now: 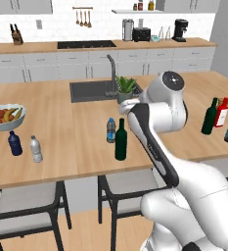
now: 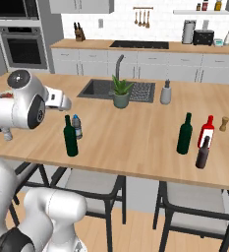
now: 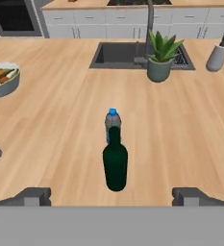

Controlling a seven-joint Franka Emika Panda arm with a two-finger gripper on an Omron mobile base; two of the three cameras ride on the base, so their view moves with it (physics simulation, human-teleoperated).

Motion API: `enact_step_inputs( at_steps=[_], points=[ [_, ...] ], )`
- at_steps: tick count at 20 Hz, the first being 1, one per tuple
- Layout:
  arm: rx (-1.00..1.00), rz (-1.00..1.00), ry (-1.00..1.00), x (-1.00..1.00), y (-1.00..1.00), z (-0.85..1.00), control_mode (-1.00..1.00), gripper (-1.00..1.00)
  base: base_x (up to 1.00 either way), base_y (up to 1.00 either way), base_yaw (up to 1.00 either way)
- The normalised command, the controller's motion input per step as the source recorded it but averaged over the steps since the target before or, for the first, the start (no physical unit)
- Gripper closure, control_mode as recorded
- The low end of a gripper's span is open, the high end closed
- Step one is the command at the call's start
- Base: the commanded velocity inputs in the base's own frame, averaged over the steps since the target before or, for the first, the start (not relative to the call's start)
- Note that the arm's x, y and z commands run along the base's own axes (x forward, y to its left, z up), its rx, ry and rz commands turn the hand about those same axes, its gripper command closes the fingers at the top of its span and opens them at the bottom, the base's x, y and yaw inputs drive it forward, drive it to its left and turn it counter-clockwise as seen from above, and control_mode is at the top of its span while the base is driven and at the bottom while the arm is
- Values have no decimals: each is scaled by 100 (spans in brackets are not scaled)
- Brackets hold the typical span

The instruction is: Move the plastic bottles in the middle to the plastics group, and the glass bottles in the middle to the glass group.

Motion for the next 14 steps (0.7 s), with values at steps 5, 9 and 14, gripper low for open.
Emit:
enact_step_inputs(
  at_steps=[5,9,14],
  points=[
    [0,0,0,51,3,-27,-100,-100,0,0,0],
    [0,0,-2,26,0,-45,-100,-100,0,0,0],
    [1,0,-10,40,0,-35,-100,-100,0,0,0]
  ],
)
